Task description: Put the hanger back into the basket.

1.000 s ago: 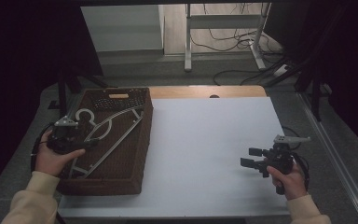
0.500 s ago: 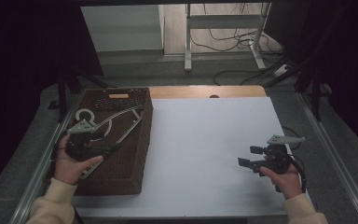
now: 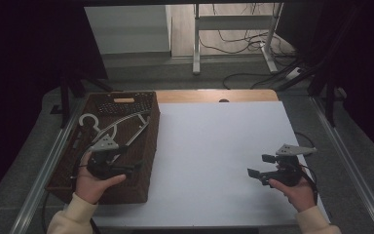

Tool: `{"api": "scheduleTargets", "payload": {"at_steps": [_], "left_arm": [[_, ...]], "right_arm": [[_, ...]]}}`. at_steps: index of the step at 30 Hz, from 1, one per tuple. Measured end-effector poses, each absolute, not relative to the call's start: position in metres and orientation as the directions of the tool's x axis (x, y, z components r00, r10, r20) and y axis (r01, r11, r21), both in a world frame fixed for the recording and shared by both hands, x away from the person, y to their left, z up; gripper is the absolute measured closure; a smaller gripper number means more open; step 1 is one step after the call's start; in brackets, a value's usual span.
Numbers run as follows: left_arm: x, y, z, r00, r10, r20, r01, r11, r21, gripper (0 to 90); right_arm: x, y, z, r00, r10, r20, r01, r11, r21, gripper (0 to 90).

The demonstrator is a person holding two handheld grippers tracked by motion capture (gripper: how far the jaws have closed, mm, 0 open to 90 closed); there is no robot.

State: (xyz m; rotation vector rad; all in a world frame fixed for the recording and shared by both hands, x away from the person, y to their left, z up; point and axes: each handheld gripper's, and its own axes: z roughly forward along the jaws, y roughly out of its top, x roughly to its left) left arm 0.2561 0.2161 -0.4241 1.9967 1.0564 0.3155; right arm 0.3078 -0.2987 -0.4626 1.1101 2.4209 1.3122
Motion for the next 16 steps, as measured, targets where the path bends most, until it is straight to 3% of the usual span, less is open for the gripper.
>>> {"api": "scheduleTargets", "payload": {"at_steps": [16], "left_arm": [[0.2556, 0.2252, -0.4284, 0.606, 0.777, -0.171, 0.570, -0.275, 0.774, 17.2]], "right_arm": [[0.3082, -0.3012, -0.4655, -0.707, 0.693, 0.142, 0.495, 0.342, 0.799, 11.7]]}}
